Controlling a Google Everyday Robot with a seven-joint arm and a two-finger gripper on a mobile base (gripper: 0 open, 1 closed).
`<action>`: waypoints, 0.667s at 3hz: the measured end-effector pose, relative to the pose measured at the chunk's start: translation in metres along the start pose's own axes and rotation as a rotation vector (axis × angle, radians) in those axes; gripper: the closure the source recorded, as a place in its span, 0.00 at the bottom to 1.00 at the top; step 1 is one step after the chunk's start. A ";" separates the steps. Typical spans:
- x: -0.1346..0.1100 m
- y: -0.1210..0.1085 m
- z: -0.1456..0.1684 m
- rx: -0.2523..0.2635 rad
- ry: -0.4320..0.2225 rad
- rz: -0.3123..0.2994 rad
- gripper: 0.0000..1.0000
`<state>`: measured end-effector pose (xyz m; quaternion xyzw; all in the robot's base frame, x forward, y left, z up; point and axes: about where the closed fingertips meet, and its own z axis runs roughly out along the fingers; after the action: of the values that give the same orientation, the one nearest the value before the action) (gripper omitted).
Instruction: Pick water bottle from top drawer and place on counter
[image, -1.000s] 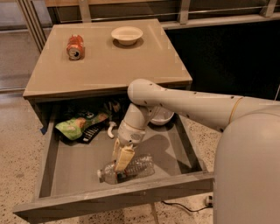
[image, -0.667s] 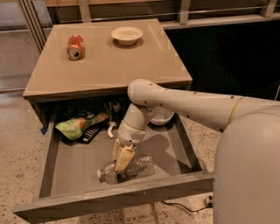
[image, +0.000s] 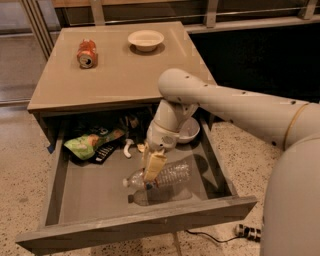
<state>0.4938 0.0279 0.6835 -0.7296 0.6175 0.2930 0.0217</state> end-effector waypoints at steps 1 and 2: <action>0.004 0.013 -0.042 0.063 0.030 0.021 1.00; 0.004 0.013 -0.042 0.065 0.028 0.021 1.00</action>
Offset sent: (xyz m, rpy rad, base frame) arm 0.0037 -0.0204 0.0307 -0.0313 -0.0432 -0.0298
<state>0.4992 0.0050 0.7207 -0.7260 0.6346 0.2628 0.0334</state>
